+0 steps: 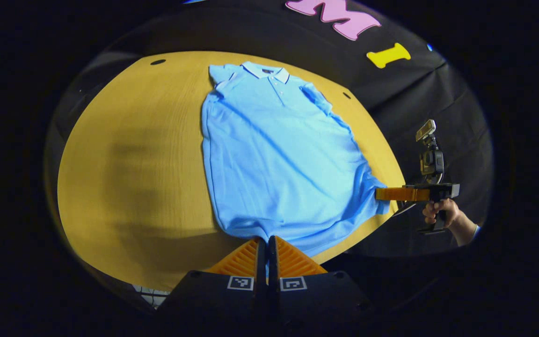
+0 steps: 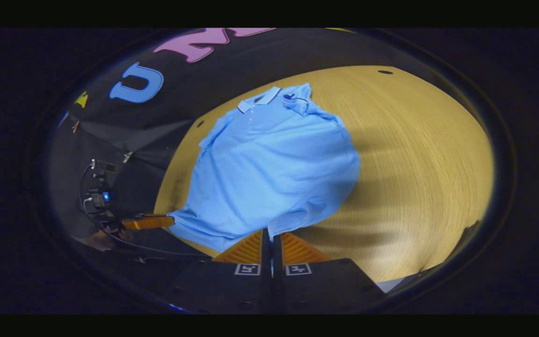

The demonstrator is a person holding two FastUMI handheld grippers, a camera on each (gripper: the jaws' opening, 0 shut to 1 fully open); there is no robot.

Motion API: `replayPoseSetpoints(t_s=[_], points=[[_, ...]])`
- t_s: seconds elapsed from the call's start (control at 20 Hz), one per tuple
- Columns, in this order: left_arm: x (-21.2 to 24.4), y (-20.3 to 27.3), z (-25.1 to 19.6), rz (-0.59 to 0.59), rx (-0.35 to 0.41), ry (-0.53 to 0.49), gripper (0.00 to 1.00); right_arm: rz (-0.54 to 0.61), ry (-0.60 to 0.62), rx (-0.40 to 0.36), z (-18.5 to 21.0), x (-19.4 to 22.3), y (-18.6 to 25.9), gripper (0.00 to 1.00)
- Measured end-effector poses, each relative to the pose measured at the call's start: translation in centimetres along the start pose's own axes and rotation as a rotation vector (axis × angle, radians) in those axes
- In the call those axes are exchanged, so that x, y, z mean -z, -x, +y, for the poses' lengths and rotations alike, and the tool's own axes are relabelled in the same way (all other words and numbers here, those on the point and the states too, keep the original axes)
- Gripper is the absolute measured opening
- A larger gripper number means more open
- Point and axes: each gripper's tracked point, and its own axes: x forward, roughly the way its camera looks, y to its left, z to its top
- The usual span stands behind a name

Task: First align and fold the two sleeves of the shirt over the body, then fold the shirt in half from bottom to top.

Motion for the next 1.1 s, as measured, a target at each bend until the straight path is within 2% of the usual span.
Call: replayPoseSetpoints(t_s=[0.05, 0.2, 0.3, 0.4, 0.6, 0.65, 0.75, 0.8, 0.9, 0.95, 1.0, 1.05, 1.1], points=[[-1.4, 0.4, 0.1, -0.025, -0.007, 0.0, 0.06, -0.025, 0.011, -0.021, 0.6, -1.3, 0.0, 0.05], [-6.4, 1.5, 0.3, -0.099, -0.022, -0.003, 0.06, -0.111, 0.057, -0.049, 1.7, -5.7, 0.1, 0.1], [-10.4, 2.3, 0.3, -0.16, -0.022, -0.004, 0.06, -0.179, 0.09, -0.06, 2.3, -9.7, 0.4, 0.0], [-14.7, 2.6, 0.8, -0.217, -0.042, -0.026, 0.06, -0.241, 0.134, -0.058, 2.6, -14.7, 0.6, 0.05], [-23.9, 2.1, 1.7, -0.335, -0.072, -0.019, 0.06, -0.372, 0.211, -0.056, 3.9, -26.4, -0.3, 0.05], [-26.5, 1.7, 2.0, -0.367, -0.077, -0.008, 0.06, -0.396, 0.228, -0.046, 3.9, -29.0, -1.2, 0.0], [-30.6, 0.3, 2.9, -0.41, -0.1, -0.001, 0.06, -0.428, 0.25, -0.026, 3.7, -33.5, -3.2, 0.0], [-32.5, -0.9, 3.6, -0.415, -0.122, -0.009, 0.06, -0.446, 0.261, -0.022, 3.9, -35.7, -4.2, 0.05], [-36.5, -2.9, 5.1, -0.436, -0.155, 0.003, 0.06, -0.456, 0.264, -0.003, 3.3, -39.2, -6.7, 0.04], [-38.3, -3.9, 5.5, -0.441, -0.164, 0.031, 0.06, -0.454, 0.268, 0.012, 2.8, -40.8, -8.1, 0.1], [-40.3, -5.0, 6.3, -0.453, -0.176, 0.049, 0.06, -0.447, 0.274, 0.031, 2.0, -42.0, -9.5, 0.04], [-41.9, -6.4, 7.6, -0.458, -0.198, 0.056, 0.06, -0.431, 0.279, 0.054, 1.1, -43.0, -11.1, 0.04], [-42.8, -7.8, 9.0, -0.45, -0.228, 0.057, 0.06, -0.413, 0.273, 0.088, -0.3, -43.7, -12.8, 0.0]])
